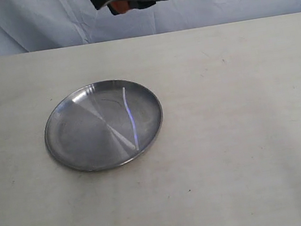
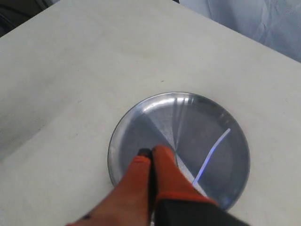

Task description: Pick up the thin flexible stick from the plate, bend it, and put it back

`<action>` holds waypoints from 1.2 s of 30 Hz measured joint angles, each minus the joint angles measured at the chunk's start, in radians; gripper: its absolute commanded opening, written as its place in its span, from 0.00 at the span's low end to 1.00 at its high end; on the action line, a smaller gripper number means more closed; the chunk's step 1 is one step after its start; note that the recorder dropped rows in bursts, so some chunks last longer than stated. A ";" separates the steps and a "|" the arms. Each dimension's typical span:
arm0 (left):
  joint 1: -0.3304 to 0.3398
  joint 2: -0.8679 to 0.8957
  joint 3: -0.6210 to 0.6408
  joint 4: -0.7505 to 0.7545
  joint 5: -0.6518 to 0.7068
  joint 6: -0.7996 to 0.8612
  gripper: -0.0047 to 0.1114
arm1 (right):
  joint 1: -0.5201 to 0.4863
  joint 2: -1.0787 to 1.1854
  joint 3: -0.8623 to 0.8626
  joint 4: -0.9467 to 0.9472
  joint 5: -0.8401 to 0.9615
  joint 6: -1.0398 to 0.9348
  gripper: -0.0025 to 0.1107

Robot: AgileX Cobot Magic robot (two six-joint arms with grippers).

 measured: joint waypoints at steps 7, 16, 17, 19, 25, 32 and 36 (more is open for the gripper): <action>0.000 0.000 0.000 -0.001 0.000 0.000 0.04 | 0.000 -0.134 0.199 0.004 -0.152 0.000 0.02; 0.000 -0.047 0.036 -0.001 -0.022 0.000 0.04 | 0.000 -0.322 0.485 0.009 -0.404 0.000 0.02; 0.000 -0.067 0.055 -0.001 -0.037 0.000 0.04 | 0.000 -0.344 0.512 0.009 -0.426 0.000 0.02; 0.008 -0.111 0.096 -0.001 -0.064 0.000 0.04 | 0.000 -0.374 0.553 0.011 -0.457 0.000 0.02; 0.031 -0.177 0.187 0.029 -0.052 0.000 0.04 | 0.000 -0.448 0.630 0.011 -0.508 0.000 0.02; 0.031 -0.180 0.193 0.043 -0.031 0.000 0.04 | 0.000 -0.489 0.678 0.110 -0.528 0.000 0.02; 0.031 -0.180 0.193 0.045 -0.031 0.000 0.04 | 0.000 -0.489 0.680 0.163 -0.466 0.000 0.02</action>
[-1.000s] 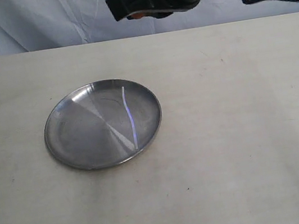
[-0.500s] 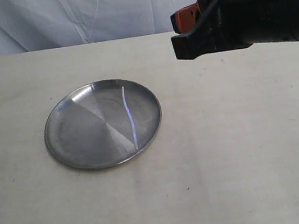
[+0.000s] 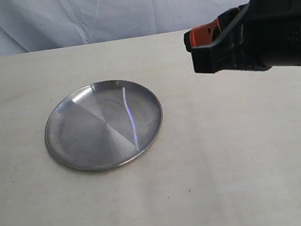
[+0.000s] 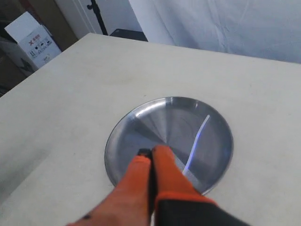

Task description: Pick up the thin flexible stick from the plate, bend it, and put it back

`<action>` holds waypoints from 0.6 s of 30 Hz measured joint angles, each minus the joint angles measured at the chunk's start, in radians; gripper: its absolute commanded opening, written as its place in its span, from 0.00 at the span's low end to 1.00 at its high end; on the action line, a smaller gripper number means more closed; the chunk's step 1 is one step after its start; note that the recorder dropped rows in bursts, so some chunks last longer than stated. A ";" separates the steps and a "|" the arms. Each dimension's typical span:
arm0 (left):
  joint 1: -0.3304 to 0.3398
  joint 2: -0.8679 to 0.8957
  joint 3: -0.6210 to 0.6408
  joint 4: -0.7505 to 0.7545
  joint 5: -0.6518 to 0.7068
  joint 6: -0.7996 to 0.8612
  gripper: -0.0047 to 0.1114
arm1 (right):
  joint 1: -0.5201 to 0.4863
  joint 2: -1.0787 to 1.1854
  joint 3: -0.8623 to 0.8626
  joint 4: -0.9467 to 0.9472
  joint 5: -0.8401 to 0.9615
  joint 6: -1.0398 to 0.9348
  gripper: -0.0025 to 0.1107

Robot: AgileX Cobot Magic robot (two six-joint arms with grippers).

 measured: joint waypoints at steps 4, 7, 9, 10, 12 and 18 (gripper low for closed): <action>0.000 0.000 0.000 0.000 0.000 0.000 0.04 | 0.000 0.000 0.002 0.008 0.013 0.000 0.02; 0.000 0.000 0.000 0.000 0.000 0.000 0.04 | 0.000 0.000 0.002 0.010 0.013 0.000 0.02; 0.000 0.000 0.000 0.000 0.000 0.000 0.04 | 0.000 -0.003 0.002 0.007 0.013 0.000 0.02; 0.000 0.000 0.000 0.000 0.000 0.000 0.04 | 0.000 -0.006 0.003 0.001 0.015 0.000 0.02; 0.000 0.000 0.000 0.000 0.002 0.000 0.04 | 0.000 -0.032 0.015 -0.029 0.023 0.000 0.02; 0.000 0.000 0.000 0.000 0.002 0.000 0.04 | -0.004 -0.261 0.232 -0.060 -0.043 0.000 0.02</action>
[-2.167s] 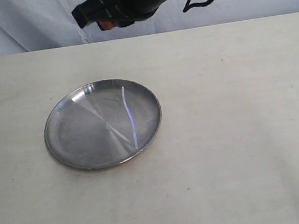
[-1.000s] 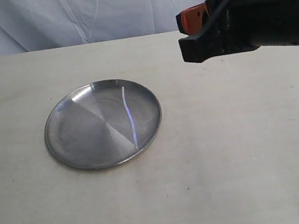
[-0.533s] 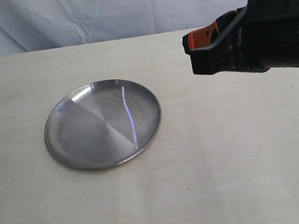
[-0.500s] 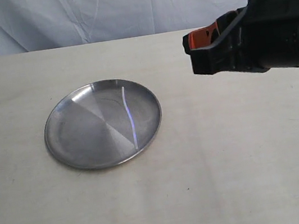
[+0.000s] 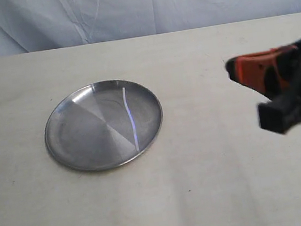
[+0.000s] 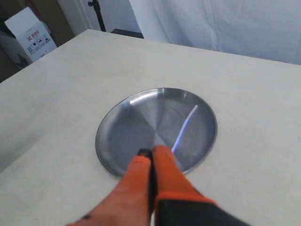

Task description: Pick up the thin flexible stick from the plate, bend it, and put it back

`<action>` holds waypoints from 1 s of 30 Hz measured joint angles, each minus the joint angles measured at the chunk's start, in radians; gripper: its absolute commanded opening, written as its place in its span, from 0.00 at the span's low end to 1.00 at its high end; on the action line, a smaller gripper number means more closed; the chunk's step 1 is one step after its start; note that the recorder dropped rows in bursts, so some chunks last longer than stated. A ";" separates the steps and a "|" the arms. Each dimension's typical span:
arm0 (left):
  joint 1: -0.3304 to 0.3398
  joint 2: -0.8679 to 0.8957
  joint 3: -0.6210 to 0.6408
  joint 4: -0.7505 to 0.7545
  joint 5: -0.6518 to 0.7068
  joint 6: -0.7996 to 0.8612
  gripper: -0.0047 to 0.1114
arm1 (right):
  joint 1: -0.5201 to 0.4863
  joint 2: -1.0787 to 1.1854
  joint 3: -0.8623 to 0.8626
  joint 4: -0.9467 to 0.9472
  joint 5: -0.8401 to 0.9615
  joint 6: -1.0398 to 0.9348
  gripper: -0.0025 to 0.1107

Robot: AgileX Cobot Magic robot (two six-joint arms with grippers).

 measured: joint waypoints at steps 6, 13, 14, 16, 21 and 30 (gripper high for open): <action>0.000 0.000 0.000 0.000 0.000 0.000 0.04 | -0.139 -0.359 0.337 0.050 -0.225 0.000 0.02; 0.000 0.000 0.000 0.000 0.000 0.000 0.04 | -0.339 -0.672 0.482 0.096 -0.162 0.006 0.02; 0.000 0.000 0.000 0.000 0.000 0.000 0.04 | -0.365 -0.696 0.485 0.089 -0.144 0.006 0.02; 0.000 0.000 0.000 0.000 0.000 0.000 0.04 | -0.417 -0.738 0.495 0.076 -0.107 0.006 0.02; 0.000 0.000 0.000 0.000 0.000 0.000 0.04 | -0.514 -0.750 0.509 0.068 -0.046 0.008 0.02; 0.000 0.000 0.000 0.000 0.000 0.000 0.04 | -0.544 -0.750 0.509 0.066 -0.003 0.008 0.02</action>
